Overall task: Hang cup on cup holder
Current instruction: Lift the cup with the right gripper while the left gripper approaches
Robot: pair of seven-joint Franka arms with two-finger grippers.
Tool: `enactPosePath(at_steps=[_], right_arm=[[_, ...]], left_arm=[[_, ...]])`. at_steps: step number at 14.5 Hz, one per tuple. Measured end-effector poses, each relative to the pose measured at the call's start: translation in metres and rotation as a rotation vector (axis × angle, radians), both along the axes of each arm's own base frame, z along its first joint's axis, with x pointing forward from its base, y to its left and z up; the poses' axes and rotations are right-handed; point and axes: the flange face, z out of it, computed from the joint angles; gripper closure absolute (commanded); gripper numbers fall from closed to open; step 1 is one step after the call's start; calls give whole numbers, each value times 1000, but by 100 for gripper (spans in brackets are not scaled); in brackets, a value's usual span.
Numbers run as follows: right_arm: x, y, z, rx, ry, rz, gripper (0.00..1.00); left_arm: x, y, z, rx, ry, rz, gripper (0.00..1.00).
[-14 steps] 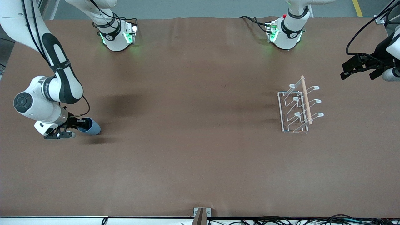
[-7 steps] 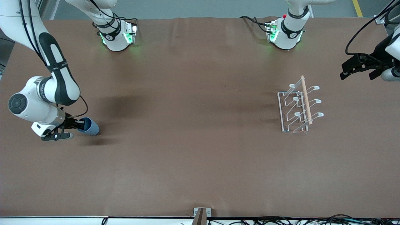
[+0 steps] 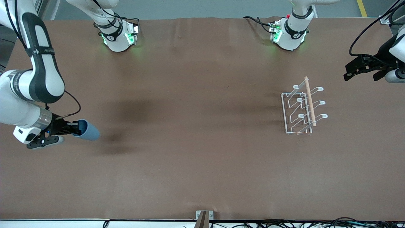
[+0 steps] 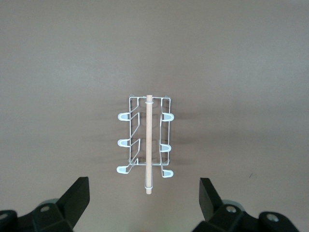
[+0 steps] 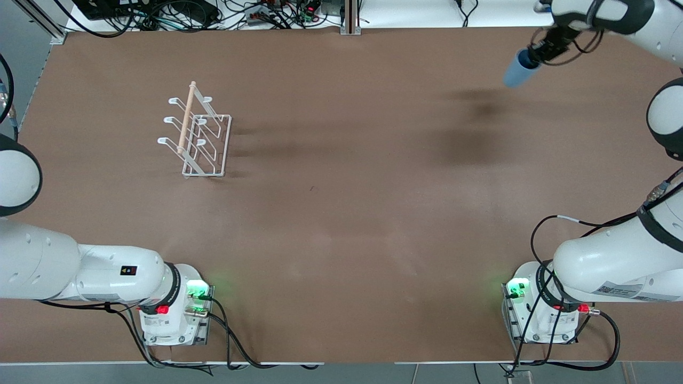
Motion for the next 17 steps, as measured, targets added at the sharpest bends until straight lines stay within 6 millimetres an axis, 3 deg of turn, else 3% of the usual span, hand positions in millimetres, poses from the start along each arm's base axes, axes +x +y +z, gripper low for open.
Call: enactPosePath(at_steps=[3, 5, 7, 9, 13, 17], right_arm=[[-13, 77, 24, 207, 84, -79, 100], [-25, 141, 35, 292, 155, -113, 100], [-41, 206, 42, 395, 237, -159, 99], [-57, 257, 46, 522, 316, -188, 100], [-79, 310, 52, 765, 473, -231, 100], [-109, 367, 58, 927, 617, -226, 99]], left_arm=[[0, 0, -1, 0, 1, -1, 0], [1, -1, -1, 0, 2, -3, 0], [1, -2, -1, 0, 1, -36, 0], [1, -13, -4, 1, 3, -130, 1], [0, -64, -13, -5, 13, -473, 1], [-9, -131, -27, -101, 33, -646, 0]])
